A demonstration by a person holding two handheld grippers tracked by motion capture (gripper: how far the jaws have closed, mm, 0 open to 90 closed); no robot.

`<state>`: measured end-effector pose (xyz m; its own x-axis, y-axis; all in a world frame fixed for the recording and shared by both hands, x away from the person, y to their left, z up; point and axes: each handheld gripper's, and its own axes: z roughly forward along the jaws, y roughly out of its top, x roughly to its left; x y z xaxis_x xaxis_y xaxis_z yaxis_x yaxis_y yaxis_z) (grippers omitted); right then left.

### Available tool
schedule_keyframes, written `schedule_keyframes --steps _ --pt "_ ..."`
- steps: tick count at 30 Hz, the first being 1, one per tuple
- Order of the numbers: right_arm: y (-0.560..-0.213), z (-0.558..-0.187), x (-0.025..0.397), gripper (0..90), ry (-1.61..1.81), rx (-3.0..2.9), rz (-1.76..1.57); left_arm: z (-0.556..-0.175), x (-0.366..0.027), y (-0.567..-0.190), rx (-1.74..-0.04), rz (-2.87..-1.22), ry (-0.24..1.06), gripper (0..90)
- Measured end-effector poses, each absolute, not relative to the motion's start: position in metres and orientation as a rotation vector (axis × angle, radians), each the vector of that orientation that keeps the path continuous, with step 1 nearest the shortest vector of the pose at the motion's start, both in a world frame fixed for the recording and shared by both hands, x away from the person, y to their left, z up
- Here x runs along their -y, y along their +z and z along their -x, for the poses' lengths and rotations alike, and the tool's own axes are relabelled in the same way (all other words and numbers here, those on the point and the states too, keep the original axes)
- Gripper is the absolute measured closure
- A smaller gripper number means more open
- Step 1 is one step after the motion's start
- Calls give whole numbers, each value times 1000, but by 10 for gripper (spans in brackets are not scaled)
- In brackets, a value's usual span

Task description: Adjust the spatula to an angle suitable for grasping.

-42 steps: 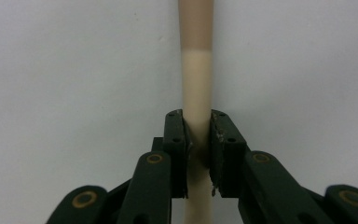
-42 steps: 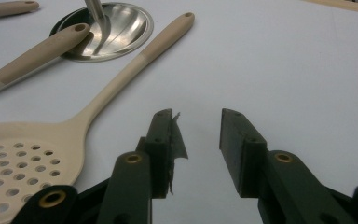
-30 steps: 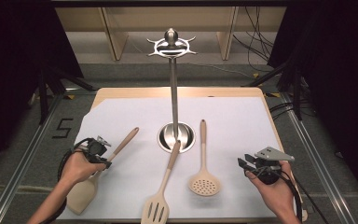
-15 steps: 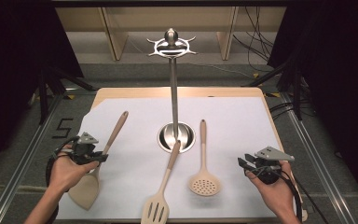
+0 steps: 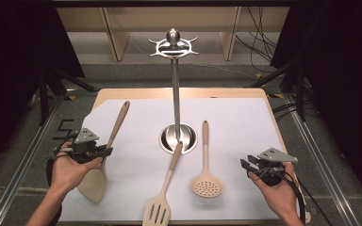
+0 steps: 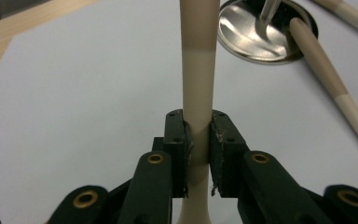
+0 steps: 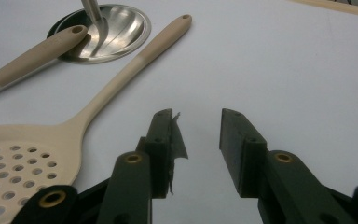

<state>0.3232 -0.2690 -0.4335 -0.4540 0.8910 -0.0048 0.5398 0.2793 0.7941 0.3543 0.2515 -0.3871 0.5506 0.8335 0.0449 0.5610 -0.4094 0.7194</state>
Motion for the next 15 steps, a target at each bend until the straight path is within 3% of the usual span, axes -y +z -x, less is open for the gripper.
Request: schedule_keyframes --steps 15 --pt "-434 -323 268 658 1047 -2088 -1284 -357 -232 -356 -1026 -2008 599 781"
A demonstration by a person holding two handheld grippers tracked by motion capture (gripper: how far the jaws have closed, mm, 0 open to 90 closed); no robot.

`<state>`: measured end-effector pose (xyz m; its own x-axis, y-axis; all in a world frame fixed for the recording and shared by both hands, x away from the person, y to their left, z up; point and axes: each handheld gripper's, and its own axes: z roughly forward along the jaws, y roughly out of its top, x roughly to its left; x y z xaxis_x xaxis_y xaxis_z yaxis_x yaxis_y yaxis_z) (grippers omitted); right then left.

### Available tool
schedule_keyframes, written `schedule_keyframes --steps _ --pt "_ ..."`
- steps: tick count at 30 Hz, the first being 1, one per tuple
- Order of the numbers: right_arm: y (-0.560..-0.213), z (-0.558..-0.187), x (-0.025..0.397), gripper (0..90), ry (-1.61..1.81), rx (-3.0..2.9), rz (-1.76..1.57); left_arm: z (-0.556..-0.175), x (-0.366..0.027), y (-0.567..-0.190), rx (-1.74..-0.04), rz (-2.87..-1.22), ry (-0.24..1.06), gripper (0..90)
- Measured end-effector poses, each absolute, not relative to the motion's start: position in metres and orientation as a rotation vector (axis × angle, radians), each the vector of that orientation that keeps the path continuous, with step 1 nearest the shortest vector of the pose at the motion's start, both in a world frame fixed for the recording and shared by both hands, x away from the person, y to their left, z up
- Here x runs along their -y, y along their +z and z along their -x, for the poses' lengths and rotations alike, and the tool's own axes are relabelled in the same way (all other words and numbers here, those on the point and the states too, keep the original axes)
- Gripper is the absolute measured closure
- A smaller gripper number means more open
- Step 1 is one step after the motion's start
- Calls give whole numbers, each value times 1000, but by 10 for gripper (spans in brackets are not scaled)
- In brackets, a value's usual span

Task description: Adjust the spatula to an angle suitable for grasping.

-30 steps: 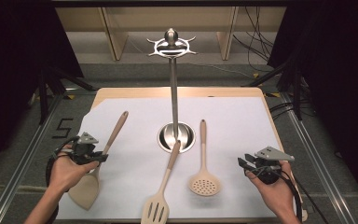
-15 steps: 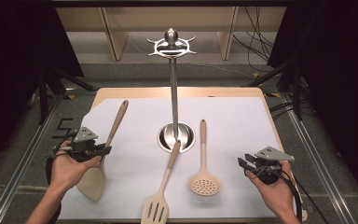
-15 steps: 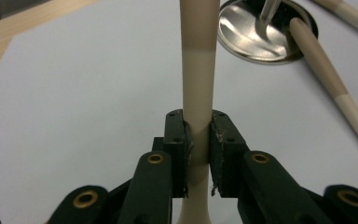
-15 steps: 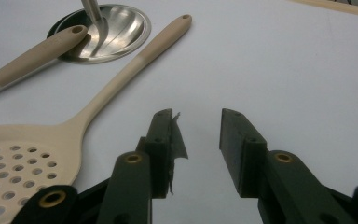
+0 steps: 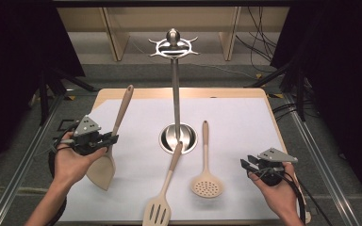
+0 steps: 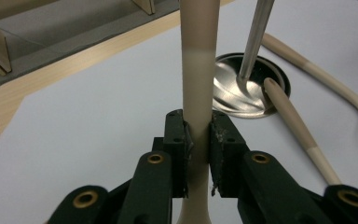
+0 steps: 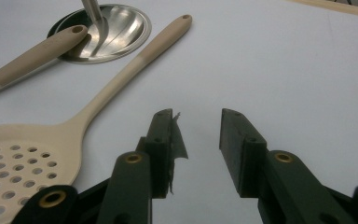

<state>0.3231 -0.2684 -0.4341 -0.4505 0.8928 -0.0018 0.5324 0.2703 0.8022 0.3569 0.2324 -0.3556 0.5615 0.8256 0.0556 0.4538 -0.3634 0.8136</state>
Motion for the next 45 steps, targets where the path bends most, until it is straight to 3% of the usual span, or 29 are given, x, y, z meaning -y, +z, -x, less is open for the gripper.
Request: schedule_keyframes --steps 25,45 --pt "-434 -321 267 659 1056 -2092 -1339 -369 -210 -315 -860 -1925 646 780" --pt "-434 -321 267 660 1052 -2090 -1321 -371 -198 -291 -786 -1860 611 781"
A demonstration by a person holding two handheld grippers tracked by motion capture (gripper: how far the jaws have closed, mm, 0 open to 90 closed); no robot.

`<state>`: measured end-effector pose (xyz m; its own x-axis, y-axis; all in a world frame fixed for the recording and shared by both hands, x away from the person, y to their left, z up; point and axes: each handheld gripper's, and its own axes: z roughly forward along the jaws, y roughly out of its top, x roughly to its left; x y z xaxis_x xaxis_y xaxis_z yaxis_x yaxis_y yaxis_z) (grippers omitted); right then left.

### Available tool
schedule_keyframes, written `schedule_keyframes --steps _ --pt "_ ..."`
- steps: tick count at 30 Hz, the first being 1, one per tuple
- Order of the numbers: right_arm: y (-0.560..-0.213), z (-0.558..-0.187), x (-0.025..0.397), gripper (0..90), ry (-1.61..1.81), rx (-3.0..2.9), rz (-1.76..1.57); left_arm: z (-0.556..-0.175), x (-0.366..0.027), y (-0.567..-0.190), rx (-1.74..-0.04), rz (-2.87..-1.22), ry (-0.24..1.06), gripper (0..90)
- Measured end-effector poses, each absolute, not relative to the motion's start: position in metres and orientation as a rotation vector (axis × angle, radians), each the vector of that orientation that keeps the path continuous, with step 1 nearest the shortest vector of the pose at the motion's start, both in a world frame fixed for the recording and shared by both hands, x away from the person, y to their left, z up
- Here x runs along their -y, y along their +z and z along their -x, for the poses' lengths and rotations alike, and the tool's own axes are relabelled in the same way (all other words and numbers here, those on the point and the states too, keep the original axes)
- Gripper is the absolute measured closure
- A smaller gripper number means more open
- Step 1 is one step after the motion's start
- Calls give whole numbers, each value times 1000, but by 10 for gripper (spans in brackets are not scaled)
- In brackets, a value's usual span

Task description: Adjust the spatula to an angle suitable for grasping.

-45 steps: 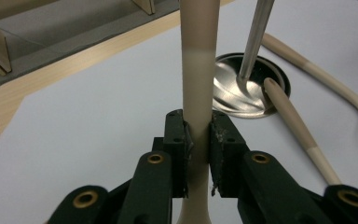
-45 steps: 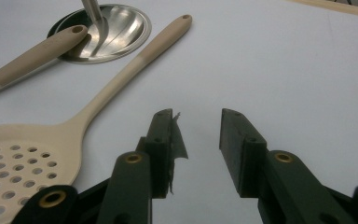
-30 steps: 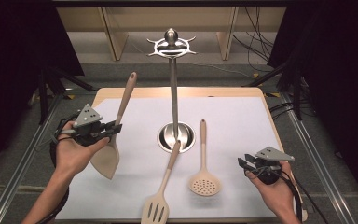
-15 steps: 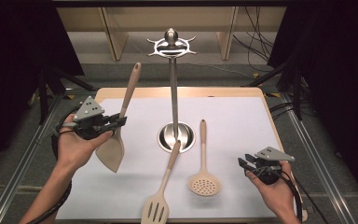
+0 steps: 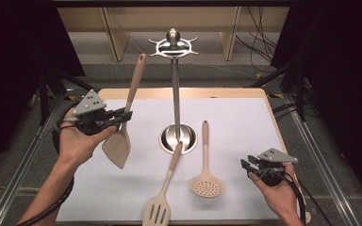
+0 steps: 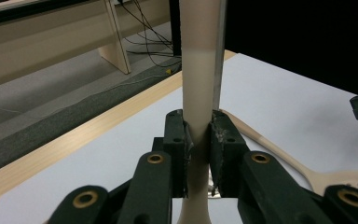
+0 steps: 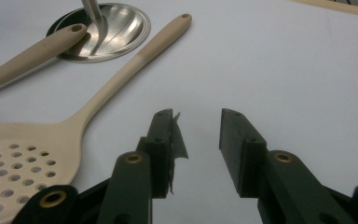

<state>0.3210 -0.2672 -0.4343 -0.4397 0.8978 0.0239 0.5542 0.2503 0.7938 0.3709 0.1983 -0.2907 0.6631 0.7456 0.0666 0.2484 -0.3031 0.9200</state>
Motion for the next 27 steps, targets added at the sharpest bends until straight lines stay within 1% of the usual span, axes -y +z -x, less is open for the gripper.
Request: schedule_keyframes --steps 1,3,9,10,11,15,18,27 --pt "-434 -321 267 660 1052 -2090 -1321 -369 -198 -290 -806 -1864 601 781" --pt "-434 -321 267 660 1053 -2092 -1329 -371 -197 -288 -785 -1860 614 780" --pt "-434 -321 267 660 1054 -2093 -1337 -370 -197 -286 -797 -1848 591 781" --pt "-434 -321 266 661 1059 -2089 -1342 -372 -197 -285 -776 -1851 604 780" --pt "-434 -322 266 660 1059 -2088 -1348 -372 -196 -285 -791 -1853 584 780" --pt "-433 -324 269 660 1050 -2090 -1302 -376 -195 -283 -769 -1864 592 780" --pt "-433 -321 269 661 1045 -2079 -1348 -379 -194 -280 -760 -1865 589 780" --pt "-433 -320 271 661 1042 -2075 -1354 -385 -190 -285 -762 -1884 563 780"
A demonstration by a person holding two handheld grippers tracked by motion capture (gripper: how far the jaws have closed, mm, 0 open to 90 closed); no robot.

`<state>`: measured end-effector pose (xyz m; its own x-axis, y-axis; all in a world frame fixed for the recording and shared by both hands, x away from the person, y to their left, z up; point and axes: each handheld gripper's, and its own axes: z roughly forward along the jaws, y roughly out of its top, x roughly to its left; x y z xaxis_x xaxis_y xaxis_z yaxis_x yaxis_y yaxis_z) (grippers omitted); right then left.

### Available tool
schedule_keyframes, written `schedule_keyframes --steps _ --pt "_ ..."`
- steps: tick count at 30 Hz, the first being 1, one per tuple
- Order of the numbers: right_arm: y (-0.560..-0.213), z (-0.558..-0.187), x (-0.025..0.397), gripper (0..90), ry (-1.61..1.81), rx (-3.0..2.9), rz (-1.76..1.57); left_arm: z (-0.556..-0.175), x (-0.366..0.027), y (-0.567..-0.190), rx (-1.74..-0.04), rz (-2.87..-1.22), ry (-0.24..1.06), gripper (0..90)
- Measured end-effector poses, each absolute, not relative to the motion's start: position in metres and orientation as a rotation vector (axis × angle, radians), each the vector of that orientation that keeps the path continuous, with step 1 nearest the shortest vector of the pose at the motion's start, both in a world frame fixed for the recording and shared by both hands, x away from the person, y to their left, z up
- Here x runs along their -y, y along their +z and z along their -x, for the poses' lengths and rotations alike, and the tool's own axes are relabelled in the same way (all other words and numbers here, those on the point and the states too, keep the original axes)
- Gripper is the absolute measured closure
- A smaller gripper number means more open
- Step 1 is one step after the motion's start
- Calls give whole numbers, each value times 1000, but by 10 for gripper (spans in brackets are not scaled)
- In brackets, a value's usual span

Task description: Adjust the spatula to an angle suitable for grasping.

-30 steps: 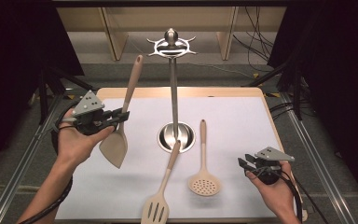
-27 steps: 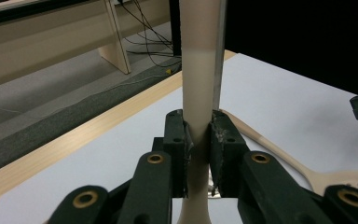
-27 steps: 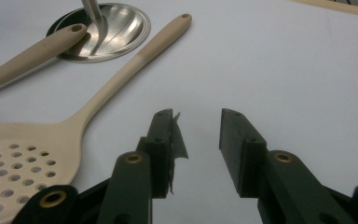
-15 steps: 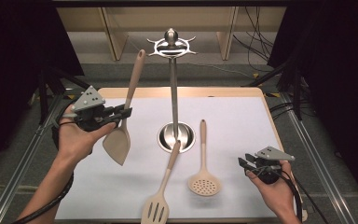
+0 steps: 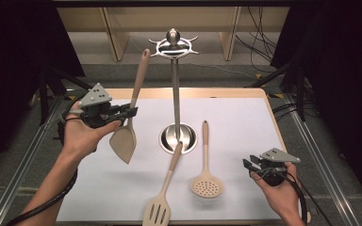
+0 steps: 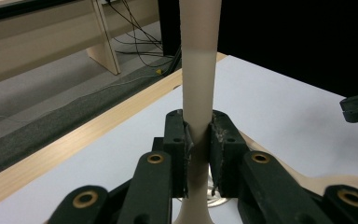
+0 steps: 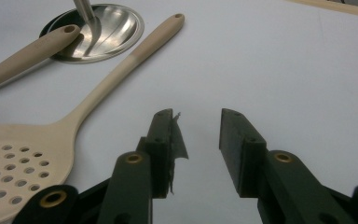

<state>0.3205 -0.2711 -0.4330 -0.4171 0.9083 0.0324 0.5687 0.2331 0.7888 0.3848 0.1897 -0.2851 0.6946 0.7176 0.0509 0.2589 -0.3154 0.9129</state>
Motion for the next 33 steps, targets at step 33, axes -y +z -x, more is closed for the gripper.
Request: schedule_keyframes --steps 33 --pt "-434 -321 272 659 1046 -2093 -1331 -406 -157 -303 -764 -1904 534 765"
